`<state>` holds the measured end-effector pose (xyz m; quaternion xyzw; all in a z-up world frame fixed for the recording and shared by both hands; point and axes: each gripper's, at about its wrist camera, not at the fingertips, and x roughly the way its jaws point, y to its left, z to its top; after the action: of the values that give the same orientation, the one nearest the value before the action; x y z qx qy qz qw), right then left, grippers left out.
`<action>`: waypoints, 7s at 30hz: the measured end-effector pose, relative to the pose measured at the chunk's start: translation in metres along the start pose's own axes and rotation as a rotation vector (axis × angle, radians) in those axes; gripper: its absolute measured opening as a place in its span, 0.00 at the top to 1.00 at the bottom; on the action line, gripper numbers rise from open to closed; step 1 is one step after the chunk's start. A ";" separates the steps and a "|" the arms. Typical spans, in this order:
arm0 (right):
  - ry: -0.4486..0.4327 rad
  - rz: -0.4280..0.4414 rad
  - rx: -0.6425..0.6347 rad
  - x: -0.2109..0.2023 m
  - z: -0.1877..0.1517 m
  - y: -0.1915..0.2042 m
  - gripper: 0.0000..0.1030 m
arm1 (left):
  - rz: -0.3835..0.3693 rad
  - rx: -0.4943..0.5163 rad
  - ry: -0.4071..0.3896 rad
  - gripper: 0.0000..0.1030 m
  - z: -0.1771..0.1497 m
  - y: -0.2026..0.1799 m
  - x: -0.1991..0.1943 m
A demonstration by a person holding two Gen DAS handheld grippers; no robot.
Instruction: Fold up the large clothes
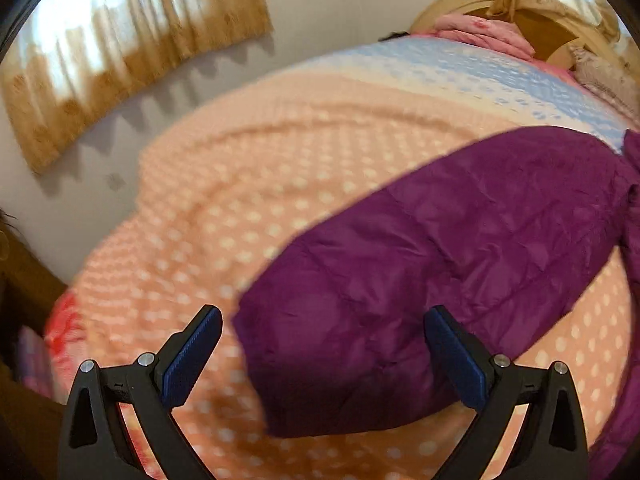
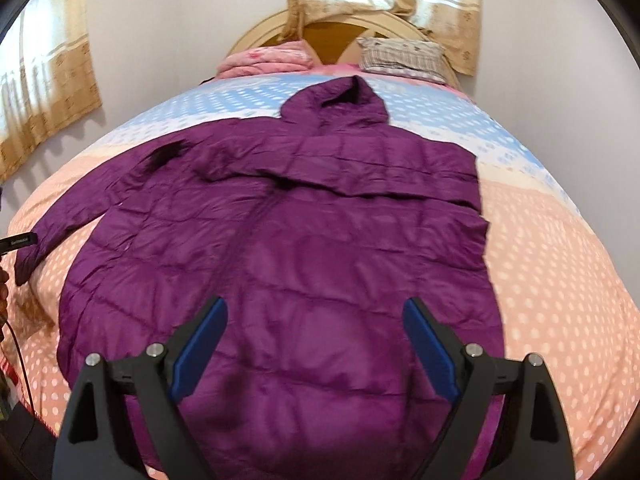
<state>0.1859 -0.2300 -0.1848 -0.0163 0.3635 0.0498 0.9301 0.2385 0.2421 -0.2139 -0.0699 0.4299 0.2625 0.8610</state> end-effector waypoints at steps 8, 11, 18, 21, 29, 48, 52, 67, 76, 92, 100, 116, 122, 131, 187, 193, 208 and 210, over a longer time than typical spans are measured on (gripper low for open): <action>-0.023 0.006 0.033 -0.007 -0.004 0.004 0.11 | -0.046 0.093 -0.101 0.95 0.029 -0.024 -0.033; -0.047 0.002 0.066 -0.011 -0.004 -0.003 0.11 | -0.012 0.136 -0.234 0.95 0.053 -0.035 -0.068; -0.072 -0.025 0.137 -0.013 -0.002 -0.027 0.11 | -0.105 0.225 -0.443 0.96 0.097 -0.101 -0.148; -0.077 -0.034 0.177 -0.014 -0.003 -0.040 0.11 | -0.187 0.289 -0.500 0.96 0.094 -0.149 -0.176; -0.090 -0.057 0.260 -0.019 -0.004 -0.073 0.11 | -0.406 0.451 -0.506 0.92 0.043 -0.281 -0.205; -0.047 0.009 0.267 -0.005 0.038 -0.087 0.11 | -0.393 0.423 -0.427 0.12 0.005 -0.273 -0.157; -0.013 0.103 0.218 0.019 0.078 -0.066 0.11 | -0.259 0.344 -0.330 0.12 0.000 -0.252 -0.108; 0.170 0.195 0.148 0.133 0.122 -0.016 0.64 | -0.177 0.223 -0.140 0.11 -0.002 -0.234 -0.051; -0.054 0.142 0.116 0.065 0.145 -0.027 0.92 | -0.158 0.222 -0.127 0.11 -0.002 -0.233 -0.047; -0.090 -0.124 0.286 0.037 0.105 -0.126 0.93 | -0.124 0.253 -0.119 0.11 -0.003 -0.239 -0.043; 0.051 -0.208 0.336 0.069 0.078 -0.150 0.62 | -0.104 0.262 -0.128 0.11 -0.007 -0.240 -0.046; -0.041 -0.061 0.307 0.085 0.140 -0.115 0.72 | -0.329 0.242 -0.222 0.11 0.104 -0.323 -0.072; 0.074 -0.097 0.301 0.134 0.109 -0.122 0.84 | -0.202 0.331 -0.100 0.10 0.077 -0.355 0.001; 0.092 -0.146 0.227 0.144 0.103 -0.113 0.88 | -0.283 0.276 -0.039 0.06 0.084 -0.346 0.006; 0.048 -0.207 0.389 0.189 0.147 -0.154 0.74 | -0.226 0.146 0.006 0.01 0.128 -0.393 0.049; 0.048 -0.209 0.388 0.189 0.147 -0.153 0.74 | -0.227 0.145 0.006 0.01 0.128 -0.394 0.049; 0.049 -0.213 0.383 0.189 0.147 -0.153 0.74 | -0.226 0.145 0.006 0.01 0.128 -0.394 0.050; 0.050 -0.213 0.382 0.188 0.147 -0.152 0.74 | -0.227 0.145 0.007 0.01 0.127 -0.394 0.050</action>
<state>0.4387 -0.3563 -0.2053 0.1207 0.3853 -0.1192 0.9070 0.5544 -0.0304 -0.2152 -0.0567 0.4402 0.1312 0.8865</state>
